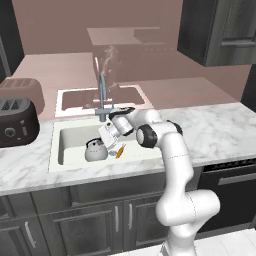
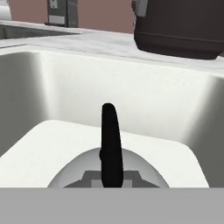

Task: Open the cabinet, pick the kettle from the cabinet, and place it in the sink.

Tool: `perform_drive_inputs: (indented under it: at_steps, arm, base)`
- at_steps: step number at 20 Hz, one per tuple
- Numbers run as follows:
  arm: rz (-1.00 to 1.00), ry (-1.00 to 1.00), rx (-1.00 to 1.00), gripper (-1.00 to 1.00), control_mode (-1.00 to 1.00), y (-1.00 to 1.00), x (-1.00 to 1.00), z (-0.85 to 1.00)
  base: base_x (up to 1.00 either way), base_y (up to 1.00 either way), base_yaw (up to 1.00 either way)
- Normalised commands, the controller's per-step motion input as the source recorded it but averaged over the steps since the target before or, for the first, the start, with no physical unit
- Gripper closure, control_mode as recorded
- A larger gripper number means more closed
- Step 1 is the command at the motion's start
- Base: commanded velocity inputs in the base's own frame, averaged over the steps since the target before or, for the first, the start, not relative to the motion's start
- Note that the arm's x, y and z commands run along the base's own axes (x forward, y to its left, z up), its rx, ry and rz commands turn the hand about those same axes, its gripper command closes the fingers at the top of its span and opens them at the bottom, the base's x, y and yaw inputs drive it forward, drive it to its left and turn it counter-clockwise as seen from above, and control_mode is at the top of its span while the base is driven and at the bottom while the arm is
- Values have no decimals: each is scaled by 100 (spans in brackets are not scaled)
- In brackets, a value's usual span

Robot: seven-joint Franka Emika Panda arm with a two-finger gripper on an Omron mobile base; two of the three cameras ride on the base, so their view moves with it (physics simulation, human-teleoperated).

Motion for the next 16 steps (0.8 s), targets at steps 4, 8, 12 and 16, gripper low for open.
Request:
perform_drive_inputs:
  at_steps: [4, 8, 12, 16]
  arm:
    - [0, 3, 0, 100, -100, 1, 24, -17]
    - [0, 7, 0, 100, -100, 0, 21, -21]
    - [3, 10, 0, 100, -100, 0, 23, -18]
    - [7, 14, 0, 100, -100, 0, 23, -12]
  base:
    - [0, 0, 0]
    - [0, 0, 0]
    - [0, 0, 0]
    - [0, 0, 0]
